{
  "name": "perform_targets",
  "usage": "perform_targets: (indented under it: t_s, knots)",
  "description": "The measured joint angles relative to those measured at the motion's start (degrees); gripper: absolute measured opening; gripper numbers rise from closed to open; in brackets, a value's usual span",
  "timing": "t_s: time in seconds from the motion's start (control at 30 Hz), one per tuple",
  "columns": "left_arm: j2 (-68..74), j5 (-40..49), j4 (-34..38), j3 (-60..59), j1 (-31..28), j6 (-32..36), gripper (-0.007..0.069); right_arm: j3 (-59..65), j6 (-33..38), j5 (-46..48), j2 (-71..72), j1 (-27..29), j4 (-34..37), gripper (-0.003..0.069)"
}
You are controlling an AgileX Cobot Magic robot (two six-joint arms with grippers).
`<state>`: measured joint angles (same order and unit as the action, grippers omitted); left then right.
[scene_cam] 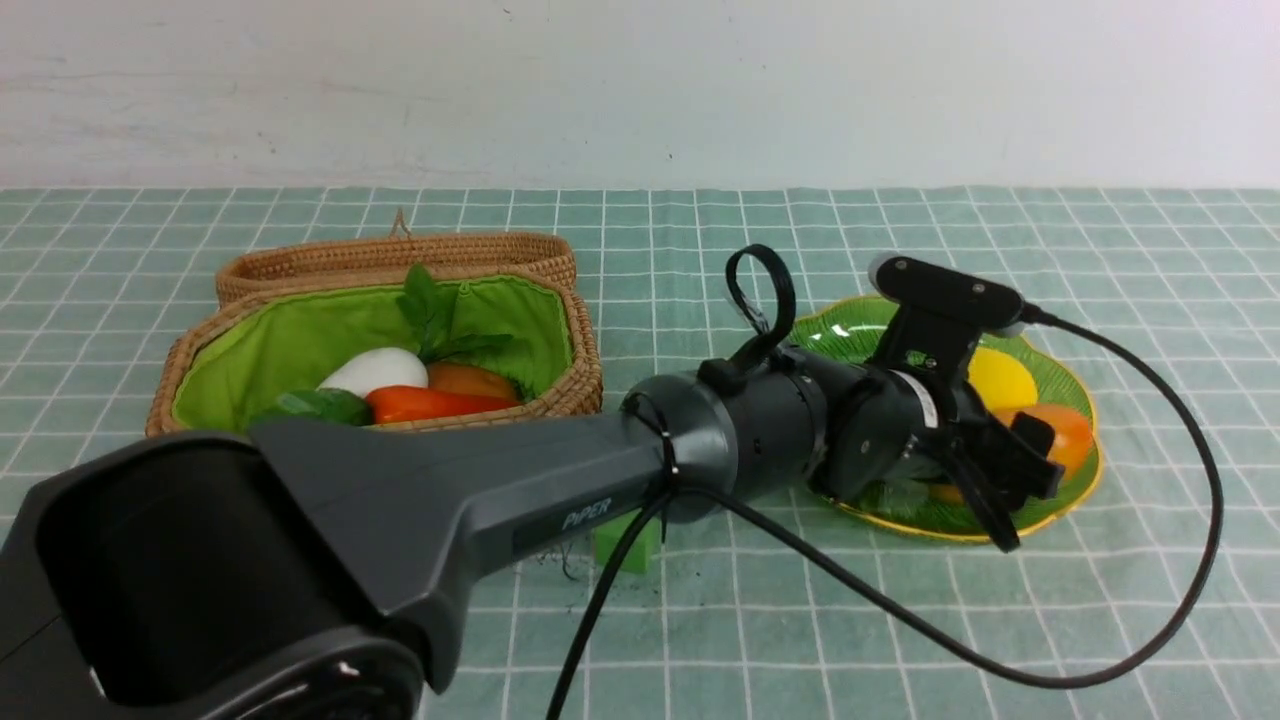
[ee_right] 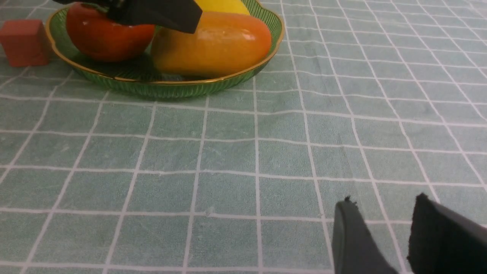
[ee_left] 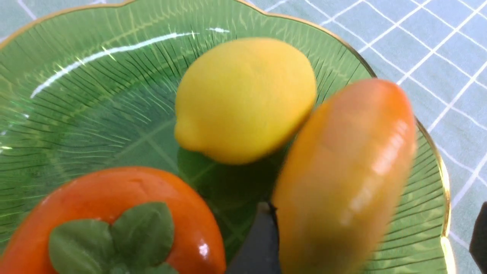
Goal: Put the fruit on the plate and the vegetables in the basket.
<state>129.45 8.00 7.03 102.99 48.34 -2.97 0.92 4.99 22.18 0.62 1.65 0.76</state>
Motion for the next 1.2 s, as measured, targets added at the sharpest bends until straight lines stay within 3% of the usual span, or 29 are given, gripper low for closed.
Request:
perform_targets:
  t_s: [0.1,0.23,0.43,0.47,0.5,0.57,0.6,0.77,0.93,1.07,1.2]
  knots:
    - [-1.84,2.58,-2.06,0.00,0.00,0.07,0.0657,0.00,0.00,0.00,0.00,0.00,0.00,0.0241]
    - [-10.39,14.50,-8.41,0.00,0.00,0.17,0.0585,0.00,0.00,0.00,0.00,0.00,0.05,0.0241]
    - [-30.59,51.75,-21.45,0.03,-0.47,-0.62,0.0254,0.00,0.00,0.00,0.00,0.00,0.05,0.0241]
    - [-30.59,51.75,-21.45,0.03,-0.57,-0.80,0.0241,0.00,0.00,0.00,0.00,0.00,0.05,0.0241]
    - [-35.97,59.13,-22.85,0.07,-1.87,-2.90,0.0120,0.00,0.00,0.00,0.00,0.00,0.05,0.0241]
    - [-41.91,62.17,-23.16,-0.41,-4.19,-6.68,0.0016,0.00,0.00,0.00,0.00,0.00,0.05,0.0241]
    - [-44.45,62.57,-23.16,-1.10,-5.22,-8.59,-0.0014,0.00,0.00,0.00,0.00,0.00,0.05,0.0241]
    - [-60.39,62.71,-22.24,-10.58,-9.71,-13.03,-0.0013,0.00,0.00,0.00,0.00,0.00,0.05,0.0241]
    - [-81.09,62.00,-20.58,-33.63,-10.67,-17.55,-0.0013,0.00,0.00,0.00,0.00,0.00,0.05,0.0241]
    - [-97.25,50.97,-16.50,-53.43,-10.81,-21.27,-0.0013,0.00,0.00,0.00,0.00,0.00,0.05,0.0241]
    - [-107.45,44.36,-11.38,-64.63,-10.81,-22.52,-0.0013,0.00,0.00,0.00,0.00,0.00,0.05,0.0241]
